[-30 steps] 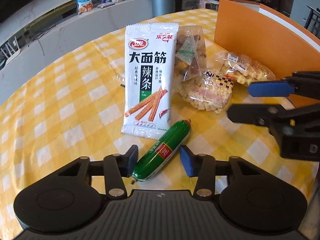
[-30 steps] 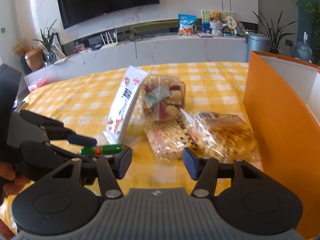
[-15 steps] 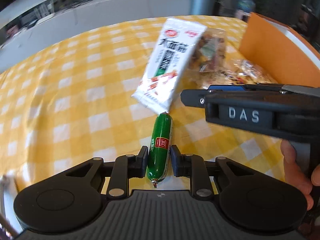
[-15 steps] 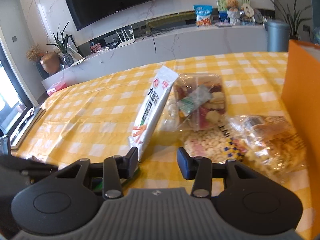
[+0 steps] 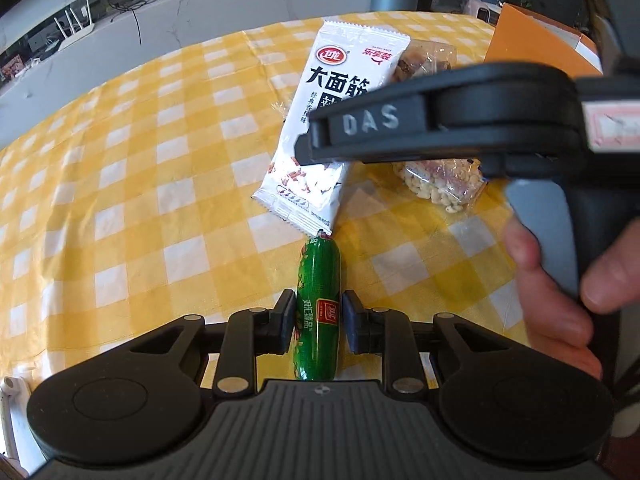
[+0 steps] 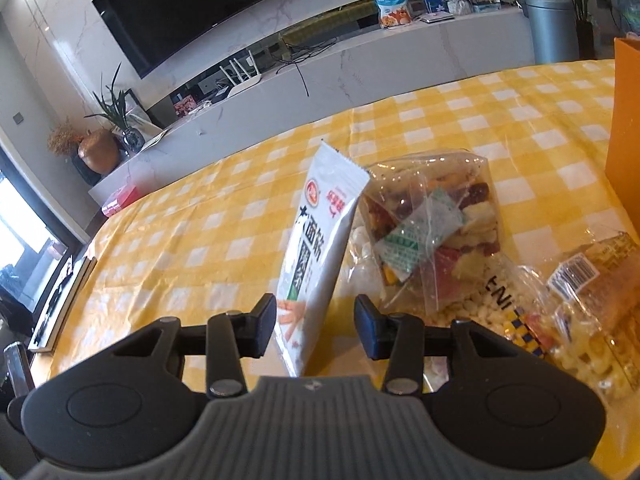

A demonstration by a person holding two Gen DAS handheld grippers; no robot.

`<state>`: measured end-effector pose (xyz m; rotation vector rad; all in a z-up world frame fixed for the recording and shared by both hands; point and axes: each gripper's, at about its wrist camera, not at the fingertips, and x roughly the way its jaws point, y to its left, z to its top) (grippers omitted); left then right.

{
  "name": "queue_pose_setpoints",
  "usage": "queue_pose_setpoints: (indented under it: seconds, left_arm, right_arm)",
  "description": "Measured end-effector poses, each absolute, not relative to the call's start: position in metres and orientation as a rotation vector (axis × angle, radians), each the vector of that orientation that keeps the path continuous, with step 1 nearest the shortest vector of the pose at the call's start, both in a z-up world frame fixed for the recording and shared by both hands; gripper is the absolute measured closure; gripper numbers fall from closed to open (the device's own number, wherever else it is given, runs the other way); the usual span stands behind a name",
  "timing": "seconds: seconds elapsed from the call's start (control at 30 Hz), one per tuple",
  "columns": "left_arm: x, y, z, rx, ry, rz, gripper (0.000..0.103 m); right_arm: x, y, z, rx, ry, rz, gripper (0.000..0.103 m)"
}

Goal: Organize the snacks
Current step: 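Grasp the green sausage with the left gripper while the right grasps the white gluten-strip bag, then carry the sausage and gluten-strip bag into the box and open both grippers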

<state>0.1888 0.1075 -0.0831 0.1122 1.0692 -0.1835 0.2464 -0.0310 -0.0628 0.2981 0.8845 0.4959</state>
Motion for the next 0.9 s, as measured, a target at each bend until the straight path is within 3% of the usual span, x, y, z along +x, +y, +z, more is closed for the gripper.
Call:
queue_pose_setpoints:
  seconds: [0.13,0.3,0.4,0.9]
  left_arm:
    - [0.190,0.104,-0.083,0.126,1.076,-0.185,0.077]
    - [0.190,0.101,-0.084,0.132,1.076,-0.181,0.078]
    - [0.190,0.100,-0.084,0.125,1.076,-0.168,0.078]
    - [0.181,0.088,-0.055,-0.011,1.001,-0.129,0.078]
  right_arm:
    - [0.255,-0.027,-0.066,0.325,0.908,0.495,0.063]
    - [0.255,-0.031,-0.065,0.333,0.908,0.501,0.087]
    - [0.252,-0.030,-0.057,0.296,0.886,0.512,0.094]
    - [0.210,-0.081,0.012,0.176,0.690,0.502,0.097]
